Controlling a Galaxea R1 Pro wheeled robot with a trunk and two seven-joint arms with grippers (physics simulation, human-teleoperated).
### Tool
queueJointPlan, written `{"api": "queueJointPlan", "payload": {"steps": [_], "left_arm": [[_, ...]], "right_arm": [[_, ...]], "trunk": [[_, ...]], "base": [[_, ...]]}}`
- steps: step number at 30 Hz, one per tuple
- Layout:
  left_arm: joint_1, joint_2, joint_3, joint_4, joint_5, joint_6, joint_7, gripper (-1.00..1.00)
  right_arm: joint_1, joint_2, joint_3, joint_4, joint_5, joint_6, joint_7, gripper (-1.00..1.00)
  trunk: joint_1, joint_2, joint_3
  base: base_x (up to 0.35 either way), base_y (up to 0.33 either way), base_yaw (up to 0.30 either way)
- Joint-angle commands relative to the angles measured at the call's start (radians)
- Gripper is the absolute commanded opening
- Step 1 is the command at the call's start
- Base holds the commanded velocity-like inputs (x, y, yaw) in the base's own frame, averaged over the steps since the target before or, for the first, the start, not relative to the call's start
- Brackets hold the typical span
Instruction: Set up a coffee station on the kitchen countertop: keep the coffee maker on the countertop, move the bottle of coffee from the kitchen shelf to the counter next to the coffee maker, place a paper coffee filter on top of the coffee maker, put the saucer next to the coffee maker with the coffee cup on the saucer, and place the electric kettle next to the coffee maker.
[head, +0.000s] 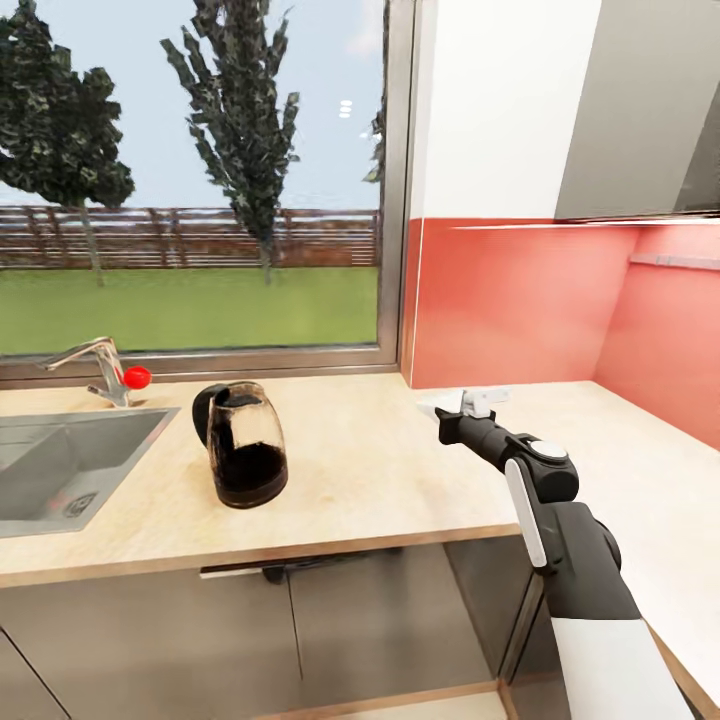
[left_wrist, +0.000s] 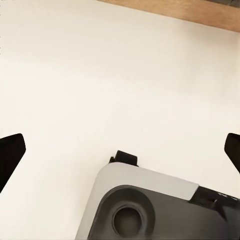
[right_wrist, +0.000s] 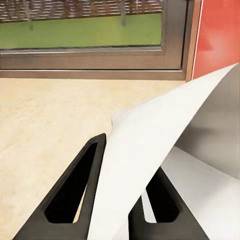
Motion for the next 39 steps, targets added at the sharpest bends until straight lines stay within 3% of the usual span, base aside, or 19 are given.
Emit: {"api": "queueJointPlan", "payload": {"steps": [1, 7, 18, 27, 32, 39], "left_arm": [[0.001, 0.0, 0.001, -0.002, 0.003, 0.0, 0.001, 1.0], [0.001, 0.0, 0.0, -0.002, 0.003, 0.0, 0.001, 1.0], [0.001, 0.0, 0.0, -0.002, 0.003, 0.0, 0.001, 1.0], [0.001, 0.0, 0.0, -0.002, 0.003, 0.0, 0.001, 1.0], [0.001, 0.0, 0.0, -0.002, 0.003, 0.0, 0.001, 1.0], [0.001, 0.0, 0.0, -0.002, 0.003, 0.0, 0.001, 1.0]], "right_arm": [[-0.001, 0.0, -0.001, -0.001, -0.002, 0.006, 0.002, -1.0], [-0.001, 0.0, -0.001, -0.001, -0.002, 0.006, 0.002, -1.0], [-0.001, 0.001, -0.001, -0.001, -0.002, 0.006, 0.002, -1.0], [-0.001, 0.001, -0.001, -0.001, -0.002, 0.006, 0.002, -1.0], [-0.001, 0.0, -0.001, -0.001, -0.002, 0.006, 0.002, -1.0], [-0.001, 0.0, -0.001, -0.001, -0.002, 0.006, 0.002, -1.0]], "trunk": [[-0.004, 0.007, 0.002], [-0.027, 0.049, 0.021], [-0.027, 0.049, 0.021], [-0.061, 0.112, 0.049], [-0.061, 0.112, 0.049], [-0.081, 0.147, 0.065]], "base": [[-0.002, 0.0, 0.0], [0.0, 0.0, 0.0], [0.0, 0.0, 0.0], [0.0, 0.0, 0.0], [0.0, 0.0, 0.0], [0.0, 0.0, 0.0]]}}
